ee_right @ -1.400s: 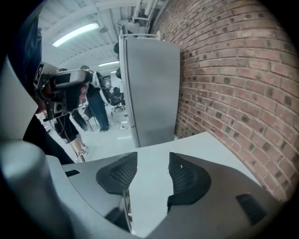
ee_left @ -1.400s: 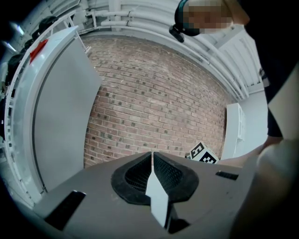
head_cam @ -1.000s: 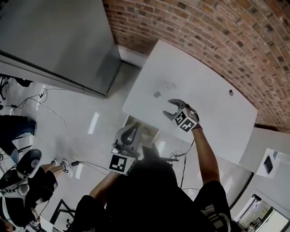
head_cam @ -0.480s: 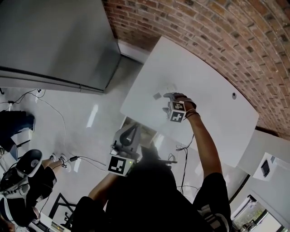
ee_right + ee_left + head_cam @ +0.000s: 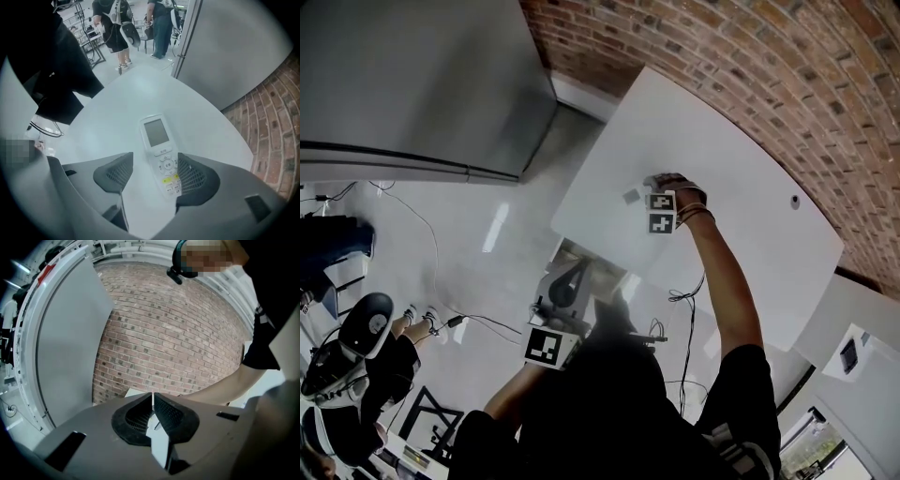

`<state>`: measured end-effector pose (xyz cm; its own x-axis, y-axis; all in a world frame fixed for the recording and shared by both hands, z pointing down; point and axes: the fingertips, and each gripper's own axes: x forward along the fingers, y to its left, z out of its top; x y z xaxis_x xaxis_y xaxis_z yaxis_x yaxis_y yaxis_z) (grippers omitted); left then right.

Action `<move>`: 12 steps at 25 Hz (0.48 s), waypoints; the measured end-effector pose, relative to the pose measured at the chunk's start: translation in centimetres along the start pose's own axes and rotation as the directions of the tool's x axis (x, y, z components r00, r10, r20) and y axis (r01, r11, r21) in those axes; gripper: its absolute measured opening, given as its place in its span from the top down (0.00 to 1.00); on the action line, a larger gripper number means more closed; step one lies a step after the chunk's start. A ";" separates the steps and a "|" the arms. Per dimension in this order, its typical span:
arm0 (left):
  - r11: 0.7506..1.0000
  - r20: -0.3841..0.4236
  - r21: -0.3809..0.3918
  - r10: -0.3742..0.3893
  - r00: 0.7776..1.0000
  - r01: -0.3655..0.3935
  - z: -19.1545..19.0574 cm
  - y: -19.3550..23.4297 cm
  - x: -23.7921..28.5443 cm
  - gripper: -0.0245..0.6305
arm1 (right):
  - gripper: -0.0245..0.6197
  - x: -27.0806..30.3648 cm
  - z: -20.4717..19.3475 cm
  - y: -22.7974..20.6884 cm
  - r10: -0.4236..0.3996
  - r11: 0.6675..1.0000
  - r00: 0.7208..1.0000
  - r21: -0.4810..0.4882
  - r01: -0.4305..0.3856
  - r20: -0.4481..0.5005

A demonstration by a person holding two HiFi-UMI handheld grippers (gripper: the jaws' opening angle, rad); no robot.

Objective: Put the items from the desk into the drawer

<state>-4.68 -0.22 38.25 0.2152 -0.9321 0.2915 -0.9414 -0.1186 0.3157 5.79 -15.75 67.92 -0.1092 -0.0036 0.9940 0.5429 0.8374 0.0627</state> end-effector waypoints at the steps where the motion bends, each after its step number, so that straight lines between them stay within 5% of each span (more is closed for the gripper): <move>1: 1.000 -0.002 -0.002 0.003 1.000 -0.003 -0.2 0.0 -0.1 0.94 | 0.55 0.4 -0.1 -0.3 0.002 1.000 1.000 -0.003 -0.003 -0.005; 12: 0.999 -0.023 -0.027 0.043 0.999 -0.044 -1.4 0.8 -1.2 0.94 | 0.55 2.4 -0.1 -2.1 0.050 0.996 0.996 -0.069 -0.055 -0.080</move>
<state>-5.34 1.25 39.42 0.1801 -0.9281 0.3257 -0.9427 -0.0683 0.3265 4.49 -17.54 70.19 -0.0150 -0.0056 0.9999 0.6039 0.7969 0.0135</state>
